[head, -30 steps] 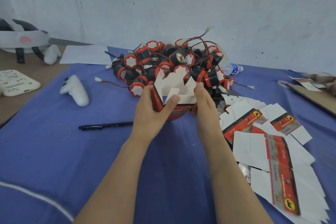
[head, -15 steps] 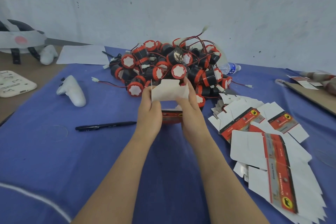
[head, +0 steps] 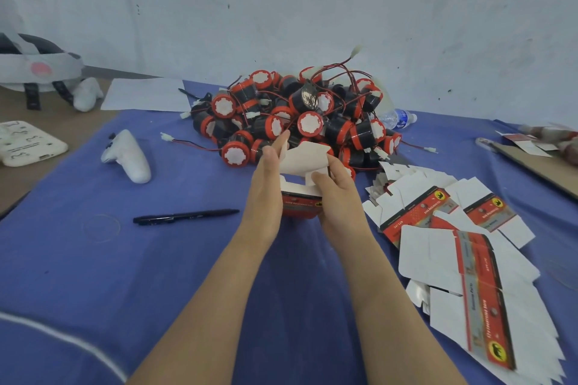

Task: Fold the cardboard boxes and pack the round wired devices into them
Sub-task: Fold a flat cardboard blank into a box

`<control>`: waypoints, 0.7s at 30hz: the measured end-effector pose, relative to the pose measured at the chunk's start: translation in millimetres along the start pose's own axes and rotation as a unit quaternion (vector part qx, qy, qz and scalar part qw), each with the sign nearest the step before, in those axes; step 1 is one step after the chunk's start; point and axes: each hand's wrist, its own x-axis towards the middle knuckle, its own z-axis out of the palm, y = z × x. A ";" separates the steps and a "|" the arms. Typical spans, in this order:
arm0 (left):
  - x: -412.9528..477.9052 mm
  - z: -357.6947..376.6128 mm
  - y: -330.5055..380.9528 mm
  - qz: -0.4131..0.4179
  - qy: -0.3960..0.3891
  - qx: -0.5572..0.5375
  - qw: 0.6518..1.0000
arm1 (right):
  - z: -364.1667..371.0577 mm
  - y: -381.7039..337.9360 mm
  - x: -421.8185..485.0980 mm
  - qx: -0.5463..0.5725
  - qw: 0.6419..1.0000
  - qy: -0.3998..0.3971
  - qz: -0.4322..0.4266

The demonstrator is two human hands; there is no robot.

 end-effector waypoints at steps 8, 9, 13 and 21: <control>1.3 -2.8 -3.2 0.044 0.028 0.097 0.994 | -1.0 -0.6 -1.2 -0.001 1.000 -0.015 0.006; 1.1 -2.8 -3.0 0.044 0.029 0.093 0.994 | -1.1 0.0 -0.4 0.002 1.000 -0.014 0.007; -1.1 -1.1 -1.5 0.053 0.020 0.094 0.994 | 0.5 -0.6 -0.6 -0.012 1.000 0.003 0.003; -2.2 -0.5 -3.0 0.046 0.024 0.085 0.995 | 0.3 -4.6 -3.4 -0.021 1.000 0.002 -0.007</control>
